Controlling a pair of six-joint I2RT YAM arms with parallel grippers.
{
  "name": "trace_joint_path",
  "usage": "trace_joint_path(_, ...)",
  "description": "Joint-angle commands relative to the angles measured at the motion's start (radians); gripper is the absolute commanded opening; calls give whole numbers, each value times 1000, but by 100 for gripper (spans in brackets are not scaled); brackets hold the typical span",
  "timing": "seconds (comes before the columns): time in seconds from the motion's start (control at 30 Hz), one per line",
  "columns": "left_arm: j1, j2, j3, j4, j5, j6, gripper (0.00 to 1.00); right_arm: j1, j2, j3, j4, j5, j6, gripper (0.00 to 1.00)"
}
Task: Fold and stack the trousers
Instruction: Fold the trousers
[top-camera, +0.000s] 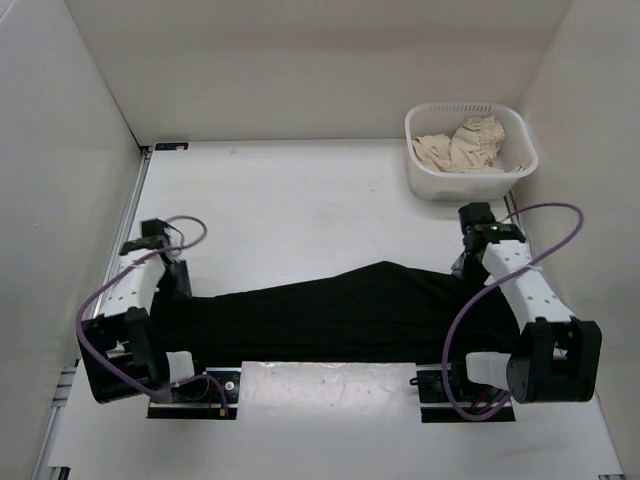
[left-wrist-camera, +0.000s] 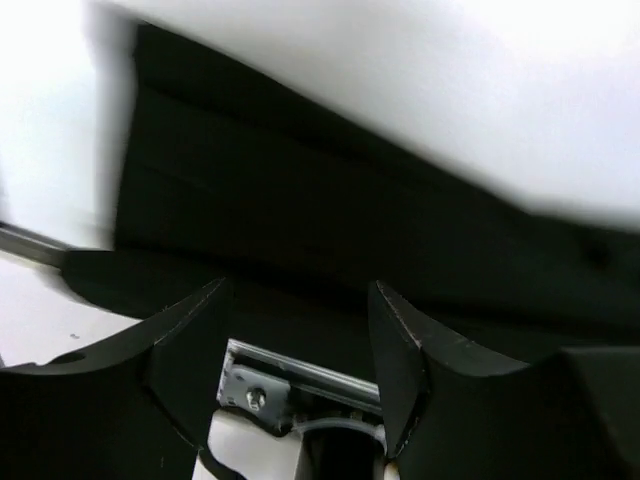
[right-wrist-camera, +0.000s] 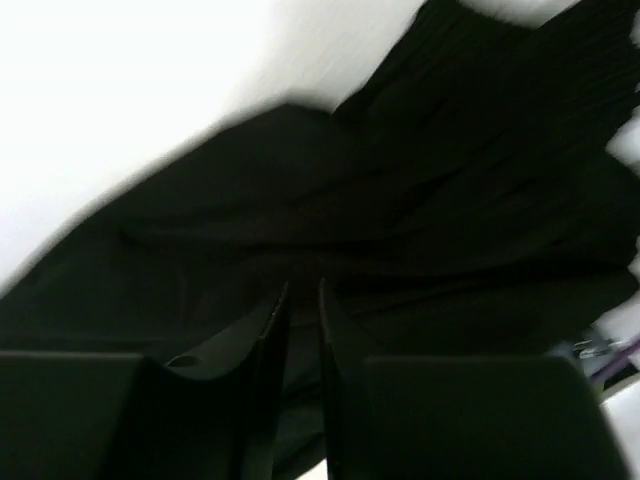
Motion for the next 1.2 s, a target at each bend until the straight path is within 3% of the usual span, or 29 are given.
trace_joint_path(0.0,-149,28,-130,-21,-71,0,67,50,59,-98,75,-130,119,21)
trace_joint_path(0.13,-188,115,-198,157,-182,0,67,61,249,-121,173,-141,120,15)
trace_joint_path(0.33,-235,301,-83,318,-205,0,67,-6,538,38,234,-122,120,7)
trace_joint_path(0.57,-236,502,218,377,-236,0,67,-42,705,328,222,-124,184,2)
trace_joint_path(0.73,-245,545,396,344,-236,0,71,-42,792,503,196,-124,150,2)
trace_joint_path(0.93,-181,421,431,221,-155,0,81,-42,733,486,187,-263,0,19)
trace_joint_path(1.07,-73,361,485,208,-89,0,85,-42,606,454,159,-282,-81,39)
trace_joint_path(1.1,-30,352,500,208,-78,0,87,-51,586,454,159,-291,-104,50)
trace_joint_path(1.17,5,366,545,208,-50,0,89,-62,538,454,115,-291,-104,58)
